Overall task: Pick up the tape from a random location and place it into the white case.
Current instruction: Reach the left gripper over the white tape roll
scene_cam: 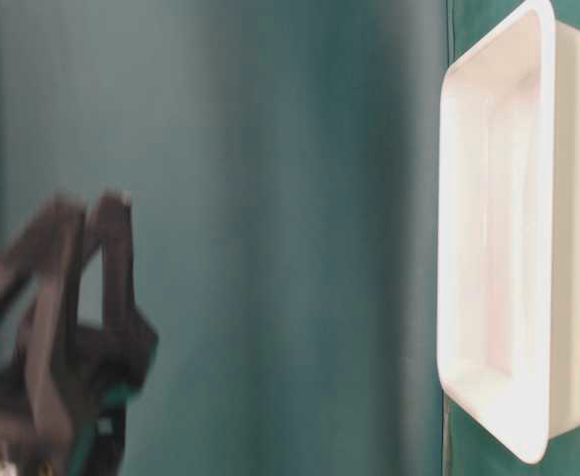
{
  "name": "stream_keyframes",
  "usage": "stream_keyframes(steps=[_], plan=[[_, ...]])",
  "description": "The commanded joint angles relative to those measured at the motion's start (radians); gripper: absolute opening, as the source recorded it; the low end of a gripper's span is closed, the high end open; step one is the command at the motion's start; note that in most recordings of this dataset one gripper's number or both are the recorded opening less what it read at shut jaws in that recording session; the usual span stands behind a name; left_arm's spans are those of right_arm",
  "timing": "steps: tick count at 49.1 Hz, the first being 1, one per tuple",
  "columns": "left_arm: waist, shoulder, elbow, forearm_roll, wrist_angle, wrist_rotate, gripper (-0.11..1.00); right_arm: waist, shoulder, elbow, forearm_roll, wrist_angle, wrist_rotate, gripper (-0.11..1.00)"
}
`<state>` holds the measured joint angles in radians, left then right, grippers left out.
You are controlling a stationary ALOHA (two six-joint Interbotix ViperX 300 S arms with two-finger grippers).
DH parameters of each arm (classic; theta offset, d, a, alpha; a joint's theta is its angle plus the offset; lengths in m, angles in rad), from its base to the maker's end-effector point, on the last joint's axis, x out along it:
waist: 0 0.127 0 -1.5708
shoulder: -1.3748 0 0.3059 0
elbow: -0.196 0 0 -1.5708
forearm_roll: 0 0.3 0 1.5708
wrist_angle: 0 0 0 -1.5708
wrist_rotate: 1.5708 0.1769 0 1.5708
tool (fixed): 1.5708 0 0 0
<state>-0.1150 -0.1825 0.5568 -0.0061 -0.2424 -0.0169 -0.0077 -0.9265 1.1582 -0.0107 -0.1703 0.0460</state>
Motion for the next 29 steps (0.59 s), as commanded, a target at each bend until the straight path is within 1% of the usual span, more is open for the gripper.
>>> stream_keyframes(steps=[1,10,17,29], plan=[[-0.002,0.031,-0.083,0.0,0.018,0.0,0.99,-0.002,0.009,-0.025,0.0,-0.006,-0.002,0.91],[-0.002,0.121,-0.193,0.0,0.072,0.0,0.99,-0.002,0.012,-0.025,-0.003,-0.009,-0.002,0.91],[0.003,0.175,-0.256,0.0,0.114,0.002,0.99,-0.002,0.017,-0.025,-0.005,-0.009,-0.002,0.91],[0.023,0.186,-0.272,0.0,0.176,-0.005,0.99,-0.002,0.018,-0.025,-0.005,-0.006,-0.002,0.91]])
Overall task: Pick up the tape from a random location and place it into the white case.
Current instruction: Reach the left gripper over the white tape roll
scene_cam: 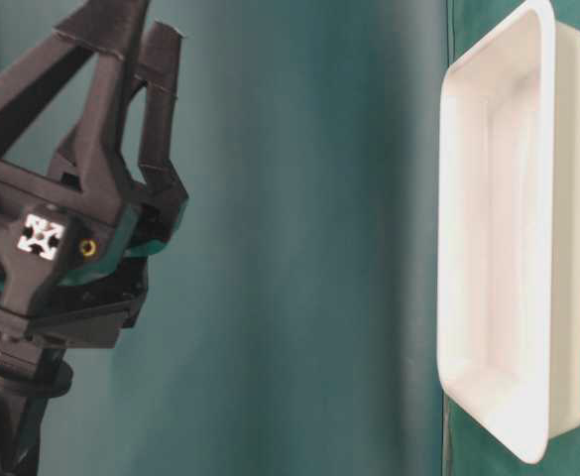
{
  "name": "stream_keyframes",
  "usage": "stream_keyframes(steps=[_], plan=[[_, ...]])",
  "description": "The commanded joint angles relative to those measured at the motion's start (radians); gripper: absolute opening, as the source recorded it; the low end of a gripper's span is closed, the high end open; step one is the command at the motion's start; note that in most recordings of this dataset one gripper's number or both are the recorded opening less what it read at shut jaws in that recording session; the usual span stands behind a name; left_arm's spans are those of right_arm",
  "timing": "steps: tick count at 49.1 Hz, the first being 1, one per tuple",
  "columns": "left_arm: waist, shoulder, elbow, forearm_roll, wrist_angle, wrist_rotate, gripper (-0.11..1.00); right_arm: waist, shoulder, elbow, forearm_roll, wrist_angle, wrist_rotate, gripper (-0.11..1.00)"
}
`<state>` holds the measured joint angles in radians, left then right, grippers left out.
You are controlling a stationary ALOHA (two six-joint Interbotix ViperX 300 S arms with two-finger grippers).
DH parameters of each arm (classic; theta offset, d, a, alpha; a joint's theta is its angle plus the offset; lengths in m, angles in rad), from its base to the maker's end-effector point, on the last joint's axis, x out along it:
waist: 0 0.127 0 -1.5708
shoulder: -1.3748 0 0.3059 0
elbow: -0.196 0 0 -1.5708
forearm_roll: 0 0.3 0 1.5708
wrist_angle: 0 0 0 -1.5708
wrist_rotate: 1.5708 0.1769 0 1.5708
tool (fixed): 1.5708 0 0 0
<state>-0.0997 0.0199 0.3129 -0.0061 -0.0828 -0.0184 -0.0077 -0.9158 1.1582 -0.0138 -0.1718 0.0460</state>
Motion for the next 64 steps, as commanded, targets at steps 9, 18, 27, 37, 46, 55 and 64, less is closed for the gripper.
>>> stream_keyframes(steps=[9,18,27,37,46,55,64], plan=[[0.009,0.005,-0.084,0.0,0.187,-0.009,0.99,-0.002,0.008,-0.026,-0.002,-0.005,-0.002,0.91],[0.008,0.061,-0.212,0.002,0.454,-0.006,0.99,-0.002,0.014,-0.026,-0.002,-0.005,-0.002,0.91],[0.008,0.129,-0.345,0.005,0.701,-0.002,0.99,-0.002,0.018,-0.026,-0.002,-0.003,-0.002,0.91],[0.008,0.179,-0.451,0.008,0.868,-0.002,0.99,-0.002,0.023,-0.026,-0.002,-0.003,0.0,0.91],[0.008,0.192,-0.479,0.009,0.893,0.0,0.99,-0.002,0.029,-0.026,0.0,-0.003,0.0,0.91],[0.006,0.19,-0.474,0.009,0.893,-0.003,0.99,-0.002,0.032,-0.026,-0.002,-0.003,0.0,0.91],[0.006,0.192,-0.474,0.009,0.893,-0.003,0.99,-0.002,0.032,-0.026,0.0,-0.002,0.0,0.91]])
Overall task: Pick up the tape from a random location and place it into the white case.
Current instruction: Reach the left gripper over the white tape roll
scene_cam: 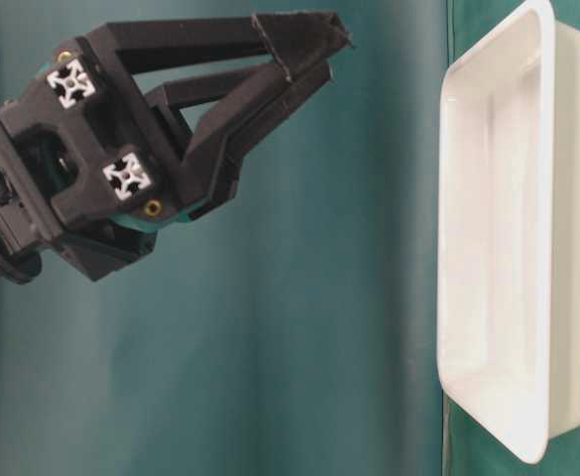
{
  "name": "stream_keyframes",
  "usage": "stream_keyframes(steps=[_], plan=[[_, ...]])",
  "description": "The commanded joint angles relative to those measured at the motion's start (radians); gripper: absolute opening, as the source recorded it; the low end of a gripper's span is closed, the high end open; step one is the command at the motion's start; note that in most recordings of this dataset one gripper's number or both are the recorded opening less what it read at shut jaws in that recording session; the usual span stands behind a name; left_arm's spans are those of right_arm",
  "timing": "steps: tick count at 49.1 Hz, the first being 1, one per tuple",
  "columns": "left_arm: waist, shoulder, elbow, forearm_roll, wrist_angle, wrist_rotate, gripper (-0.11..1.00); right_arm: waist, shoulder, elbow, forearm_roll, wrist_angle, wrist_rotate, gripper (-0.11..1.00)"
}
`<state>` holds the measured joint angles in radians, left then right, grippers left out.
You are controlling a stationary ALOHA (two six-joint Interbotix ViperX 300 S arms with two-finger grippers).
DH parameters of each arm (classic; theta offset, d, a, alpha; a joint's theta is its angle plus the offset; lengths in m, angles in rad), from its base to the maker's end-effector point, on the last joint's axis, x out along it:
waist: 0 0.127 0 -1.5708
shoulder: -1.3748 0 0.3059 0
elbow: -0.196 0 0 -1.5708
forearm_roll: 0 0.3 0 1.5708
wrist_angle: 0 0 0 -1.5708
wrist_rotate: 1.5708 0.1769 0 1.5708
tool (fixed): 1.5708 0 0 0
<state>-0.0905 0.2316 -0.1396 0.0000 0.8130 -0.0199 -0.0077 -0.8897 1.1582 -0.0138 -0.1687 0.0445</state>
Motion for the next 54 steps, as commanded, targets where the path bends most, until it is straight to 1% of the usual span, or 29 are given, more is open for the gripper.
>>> stream_keyframes(steps=[1,11,28,41,54], plan=[[-0.003,-0.021,-0.021,0.003,-0.003,-0.003,0.99,-0.002,0.006,-0.026,-0.002,-0.003,0.002,0.91],[-0.006,-0.018,-0.02,0.003,-0.008,-0.003,0.99,-0.002,0.006,-0.026,-0.002,-0.005,0.002,0.91],[-0.014,0.012,0.008,0.003,-0.054,-0.008,0.99,-0.002,0.006,-0.026,-0.002,-0.003,0.002,0.91],[-0.014,0.025,0.071,0.002,-0.153,-0.011,0.99,-0.002,0.006,-0.026,-0.002,0.006,0.002,0.91],[-0.018,0.055,0.14,0.002,-0.259,-0.034,0.99,-0.002,0.006,-0.026,-0.002,0.006,0.002,0.91]])
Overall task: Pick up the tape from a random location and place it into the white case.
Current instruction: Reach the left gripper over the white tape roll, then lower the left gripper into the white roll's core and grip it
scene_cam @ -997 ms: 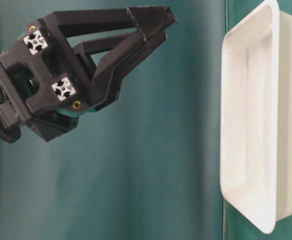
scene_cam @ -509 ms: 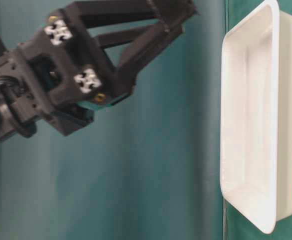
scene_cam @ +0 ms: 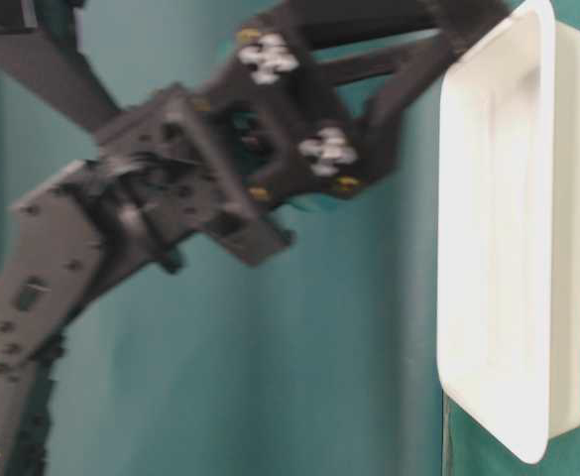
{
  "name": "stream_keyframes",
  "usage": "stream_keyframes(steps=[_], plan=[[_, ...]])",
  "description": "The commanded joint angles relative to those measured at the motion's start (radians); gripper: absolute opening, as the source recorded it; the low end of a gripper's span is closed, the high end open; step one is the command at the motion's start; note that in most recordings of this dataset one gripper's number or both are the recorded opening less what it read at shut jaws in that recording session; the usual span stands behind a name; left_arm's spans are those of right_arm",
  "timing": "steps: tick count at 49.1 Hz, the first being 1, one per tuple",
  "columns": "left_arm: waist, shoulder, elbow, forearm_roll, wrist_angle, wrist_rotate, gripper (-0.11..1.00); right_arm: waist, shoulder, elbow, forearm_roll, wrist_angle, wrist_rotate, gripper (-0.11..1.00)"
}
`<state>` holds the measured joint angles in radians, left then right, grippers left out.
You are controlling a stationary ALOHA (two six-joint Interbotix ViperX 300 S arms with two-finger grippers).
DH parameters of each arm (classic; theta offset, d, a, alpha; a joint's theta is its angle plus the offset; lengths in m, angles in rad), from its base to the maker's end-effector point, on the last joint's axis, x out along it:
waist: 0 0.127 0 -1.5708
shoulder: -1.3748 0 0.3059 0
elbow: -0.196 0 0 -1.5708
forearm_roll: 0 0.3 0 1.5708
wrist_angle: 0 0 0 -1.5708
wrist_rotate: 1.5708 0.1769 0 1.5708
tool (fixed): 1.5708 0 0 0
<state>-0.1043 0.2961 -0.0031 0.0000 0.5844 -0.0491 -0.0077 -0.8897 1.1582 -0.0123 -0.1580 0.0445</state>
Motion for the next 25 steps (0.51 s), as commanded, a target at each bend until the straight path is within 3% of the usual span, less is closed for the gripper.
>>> stream_keyframes(steps=[1,25], plan=[[-0.006,-0.006,0.008,0.002,-0.037,-0.005,0.99,-0.002,0.006,-0.026,-0.002,-0.005,0.002,0.91],[-0.015,0.1,0.083,0.002,-0.173,-0.011,0.99,-0.002,0.017,-0.025,-0.003,-0.005,0.002,0.91]])
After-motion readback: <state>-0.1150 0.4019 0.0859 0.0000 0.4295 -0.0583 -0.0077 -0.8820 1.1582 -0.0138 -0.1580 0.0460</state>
